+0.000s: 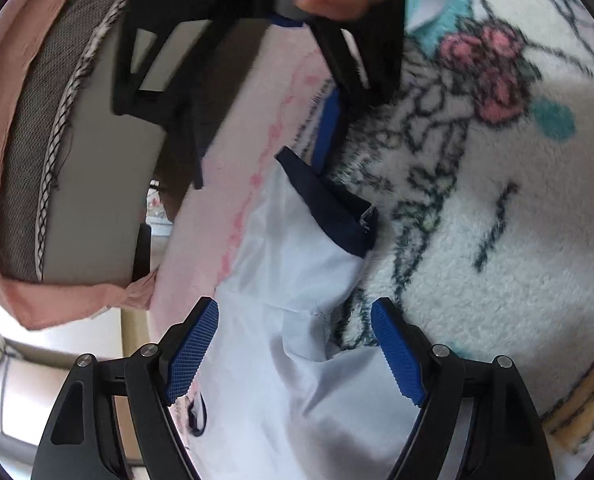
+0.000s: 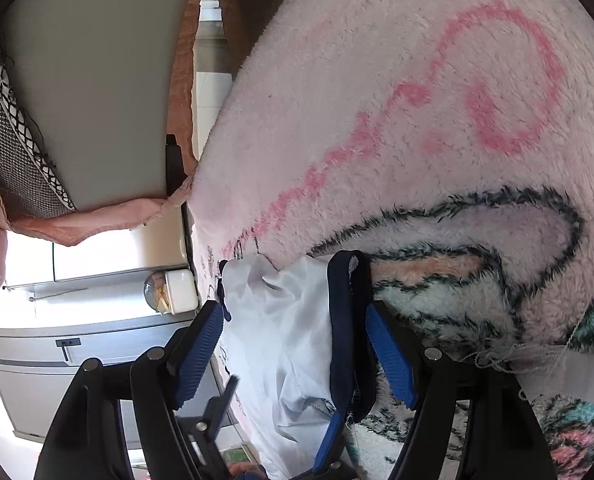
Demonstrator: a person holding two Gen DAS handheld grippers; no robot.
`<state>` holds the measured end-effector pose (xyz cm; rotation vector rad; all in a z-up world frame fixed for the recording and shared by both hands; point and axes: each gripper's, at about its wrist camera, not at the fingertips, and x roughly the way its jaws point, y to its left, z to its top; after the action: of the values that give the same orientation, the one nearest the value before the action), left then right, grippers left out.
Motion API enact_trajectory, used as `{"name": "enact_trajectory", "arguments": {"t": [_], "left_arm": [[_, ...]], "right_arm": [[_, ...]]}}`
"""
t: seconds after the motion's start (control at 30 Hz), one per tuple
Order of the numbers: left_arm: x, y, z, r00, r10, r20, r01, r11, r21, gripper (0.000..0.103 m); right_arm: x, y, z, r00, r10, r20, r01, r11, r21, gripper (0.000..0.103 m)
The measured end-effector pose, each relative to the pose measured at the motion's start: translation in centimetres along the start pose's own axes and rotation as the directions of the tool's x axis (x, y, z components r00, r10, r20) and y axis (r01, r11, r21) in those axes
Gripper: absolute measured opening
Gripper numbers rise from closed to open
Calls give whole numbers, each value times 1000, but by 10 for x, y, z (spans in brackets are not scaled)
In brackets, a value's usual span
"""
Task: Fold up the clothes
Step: 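Close the right gripper on the navy sleeve hem while the left gripper grips beside it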
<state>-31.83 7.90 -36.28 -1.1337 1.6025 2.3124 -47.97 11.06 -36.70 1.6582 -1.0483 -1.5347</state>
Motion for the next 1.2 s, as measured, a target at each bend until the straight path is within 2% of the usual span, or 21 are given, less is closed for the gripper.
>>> {"name": "enact_trajectory", "arguments": {"t": [0.13, 0.2, 0.3, 0.37, 0.43, 0.53, 0.6, 0.7, 0.83, 0.93, 1.03, 1.1, 1.17, 1.2], "left_arm": [[4, 2, 5, 1000, -18, -4, 18, 1000, 0, 77], [7, 4, 8, 999, -36, -3, 36, 999, -10, 71], [8, 1, 13, 998, -58, -2, 58, 998, 7, 55], [11, -1, 12, 997, -78, -7, 78, 997, 12, 39], [13, -4, 11, 993, -114, -17, 114, 993, 4, 27], [15, 2, 13, 988, -153, -23, 153, 988, -19, 26], [5, 7, 0, 984, -177, -26, 176, 983, -51, 26], [13, 15, -1, 987, -149, -54, 146, 988, -58, 26], [17, 16, -3, 981, -184, -59, 179, 981, -72, 26], [15, 11, -1, 984, -164, -67, 161, 986, -51, 26], [11, 2, 1, 987, -141, -74, 140, 990, -27, 23], [9, -2, 1, 989, -128, -75, 127, 992, -15, 20], [10, -2, 2, 990, -119, -77, 118, 993, -11, 17], [10, -2, 3, 990, -118, -81, 117, 993, -11, 16]], "right_arm": [[-1, -4, 1, 1000, 14, 2, -14, 1000, 16, 74], [-2, -6, 1, 999, 35, 6, -35, 999, 27, 74], [0, -7, 1, 999, 51, 7, -52, 998, 37, 74], [3, -5, 0, 999, 54, 1, -54, 998, 34, 75], [7, -4, -1, 998, 59, -10, -59, 998, 30, 75], [13, -3, -3, 997, 68, -29, -67, 997, 23, 75], [14, -2, -4, 998, 59, -29, -58, 998, 17, 75], [14, -3, -4, 997, 66, -27, -65, 998, 17, 75], [12, -4, -5, 998, 63, -21, -63, 998, 17, 75], [11, -3, -7, 999, 49, -14, -49, 999, 7, 75], [11, -5, -9, 1000, 21, -9, -21, 999, 32, 63], [9, -13, -8, 999, 33, -2, -33, 996, 78, 55], [8, -23, -8, 999, 34, 0, -34, 993, 115, 33], [7, -29, -8, 999, 35, 0, -34, 990, 134, 27]]}}
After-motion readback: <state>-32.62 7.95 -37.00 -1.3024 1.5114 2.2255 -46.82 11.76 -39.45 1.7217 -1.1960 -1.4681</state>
